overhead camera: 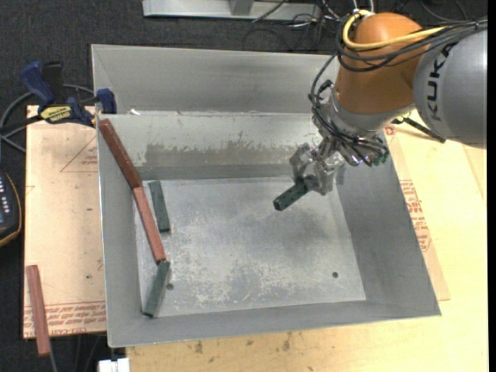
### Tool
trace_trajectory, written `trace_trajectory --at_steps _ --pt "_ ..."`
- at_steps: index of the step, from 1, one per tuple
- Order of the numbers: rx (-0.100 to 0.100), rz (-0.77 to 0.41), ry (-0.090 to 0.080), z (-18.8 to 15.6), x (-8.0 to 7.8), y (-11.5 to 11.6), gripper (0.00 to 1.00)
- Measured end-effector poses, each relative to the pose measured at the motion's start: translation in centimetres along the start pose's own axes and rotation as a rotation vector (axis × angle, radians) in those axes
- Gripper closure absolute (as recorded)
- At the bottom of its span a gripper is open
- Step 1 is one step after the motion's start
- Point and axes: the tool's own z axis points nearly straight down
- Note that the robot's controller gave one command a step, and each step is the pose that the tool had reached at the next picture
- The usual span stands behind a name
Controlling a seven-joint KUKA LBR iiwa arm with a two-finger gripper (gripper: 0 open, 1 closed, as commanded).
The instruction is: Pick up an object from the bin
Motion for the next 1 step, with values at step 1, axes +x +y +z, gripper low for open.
trace_trajectory --at_steps 1 --pt "-0.002 -0.342 0.001 -8.14 1.10 -2.55 1.00"
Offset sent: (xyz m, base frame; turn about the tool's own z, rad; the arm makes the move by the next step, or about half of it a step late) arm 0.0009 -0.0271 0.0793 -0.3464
